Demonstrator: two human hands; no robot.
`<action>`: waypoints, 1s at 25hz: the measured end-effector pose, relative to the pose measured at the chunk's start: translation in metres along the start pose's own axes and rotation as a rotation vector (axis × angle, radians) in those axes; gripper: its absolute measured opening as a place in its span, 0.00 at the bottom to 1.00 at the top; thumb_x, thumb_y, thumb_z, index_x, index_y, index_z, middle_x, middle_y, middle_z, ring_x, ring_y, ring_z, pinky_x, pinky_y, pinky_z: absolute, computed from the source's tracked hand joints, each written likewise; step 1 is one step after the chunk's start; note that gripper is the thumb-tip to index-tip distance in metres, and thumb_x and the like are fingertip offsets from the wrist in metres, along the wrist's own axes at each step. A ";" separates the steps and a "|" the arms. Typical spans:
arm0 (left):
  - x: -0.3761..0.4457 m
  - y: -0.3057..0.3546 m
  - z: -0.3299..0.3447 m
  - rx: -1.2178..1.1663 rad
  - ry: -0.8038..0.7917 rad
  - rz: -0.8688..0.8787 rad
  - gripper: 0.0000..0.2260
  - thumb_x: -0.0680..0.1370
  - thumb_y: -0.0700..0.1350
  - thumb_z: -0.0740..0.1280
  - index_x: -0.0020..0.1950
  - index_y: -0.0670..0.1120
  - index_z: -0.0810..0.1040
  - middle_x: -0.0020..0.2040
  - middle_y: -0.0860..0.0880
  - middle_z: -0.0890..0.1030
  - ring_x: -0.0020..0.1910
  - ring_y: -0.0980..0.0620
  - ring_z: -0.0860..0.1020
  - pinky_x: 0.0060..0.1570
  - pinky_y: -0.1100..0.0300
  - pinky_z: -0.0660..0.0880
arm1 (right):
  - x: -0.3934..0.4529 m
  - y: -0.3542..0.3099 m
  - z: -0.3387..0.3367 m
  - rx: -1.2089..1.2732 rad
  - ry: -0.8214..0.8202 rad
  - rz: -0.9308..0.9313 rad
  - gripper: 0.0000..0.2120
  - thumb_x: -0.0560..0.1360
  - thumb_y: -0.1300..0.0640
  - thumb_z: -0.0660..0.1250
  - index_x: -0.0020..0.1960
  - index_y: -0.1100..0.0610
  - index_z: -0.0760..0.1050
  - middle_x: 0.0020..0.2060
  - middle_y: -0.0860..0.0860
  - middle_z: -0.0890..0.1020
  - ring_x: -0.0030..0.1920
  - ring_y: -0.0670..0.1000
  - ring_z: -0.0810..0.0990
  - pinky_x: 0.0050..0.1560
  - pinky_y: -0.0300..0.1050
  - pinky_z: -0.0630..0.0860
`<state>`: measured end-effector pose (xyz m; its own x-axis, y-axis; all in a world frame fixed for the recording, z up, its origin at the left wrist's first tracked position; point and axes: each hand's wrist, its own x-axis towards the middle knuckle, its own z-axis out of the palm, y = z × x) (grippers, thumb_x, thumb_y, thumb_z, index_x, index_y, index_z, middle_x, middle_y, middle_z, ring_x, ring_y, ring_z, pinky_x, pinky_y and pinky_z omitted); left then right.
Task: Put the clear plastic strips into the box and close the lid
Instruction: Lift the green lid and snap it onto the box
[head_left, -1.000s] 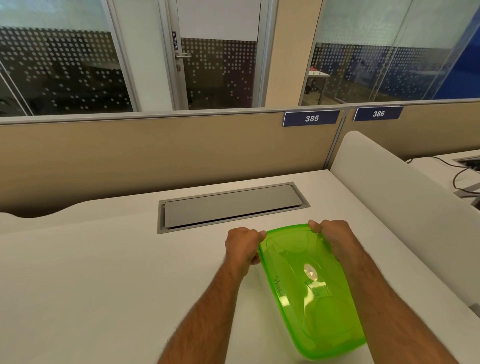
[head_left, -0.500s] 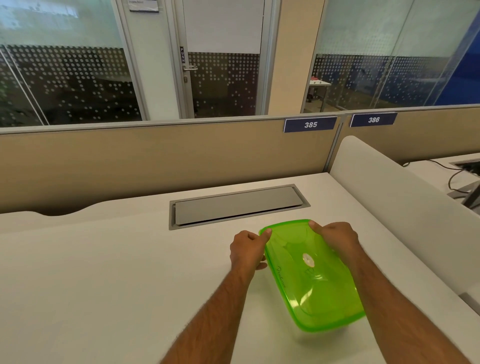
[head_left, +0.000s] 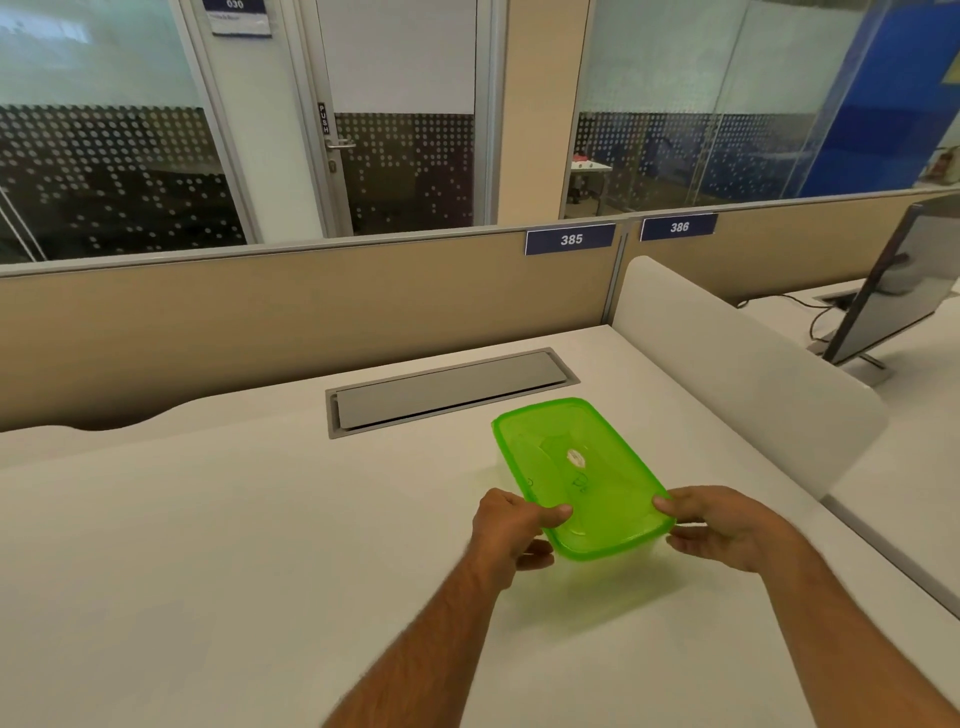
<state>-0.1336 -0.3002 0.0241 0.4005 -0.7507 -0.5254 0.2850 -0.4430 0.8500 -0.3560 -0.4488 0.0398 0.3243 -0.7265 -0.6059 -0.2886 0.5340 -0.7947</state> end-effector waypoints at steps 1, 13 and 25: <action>-0.004 -0.002 0.002 0.005 -0.011 -0.004 0.24 0.66 0.45 0.82 0.48 0.42 0.69 0.51 0.39 0.81 0.35 0.44 0.81 0.43 0.45 0.84 | -0.002 0.003 0.001 0.051 0.020 -0.006 0.16 0.63 0.64 0.77 0.50 0.66 0.81 0.40 0.59 0.83 0.39 0.56 0.80 0.34 0.44 0.82; 0.004 -0.016 0.022 -0.031 0.018 -0.052 0.30 0.63 0.37 0.82 0.53 0.42 0.65 0.53 0.39 0.76 0.34 0.48 0.77 0.30 0.57 0.80 | -0.004 0.007 0.016 0.125 0.190 -0.026 0.05 0.71 0.68 0.72 0.42 0.67 0.75 0.36 0.60 0.80 0.34 0.54 0.77 0.25 0.41 0.79; -0.006 -0.016 0.026 -0.018 0.064 -0.016 0.31 0.63 0.38 0.82 0.56 0.39 0.67 0.57 0.37 0.76 0.37 0.45 0.78 0.27 0.59 0.78 | -0.013 0.004 0.022 0.072 0.271 -0.057 0.09 0.70 0.68 0.74 0.45 0.69 0.75 0.36 0.61 0.79 0.33 0.55 0.77 0.24 0.42 0.79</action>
<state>-0.1629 -0.3011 0.0142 0.4504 -0.7104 -0.5407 0.3070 -0.4455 0.8410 -0.3415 -0.4280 0.0433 0.0825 -0.8400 -0.5362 -0.2090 0.5115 -0.8335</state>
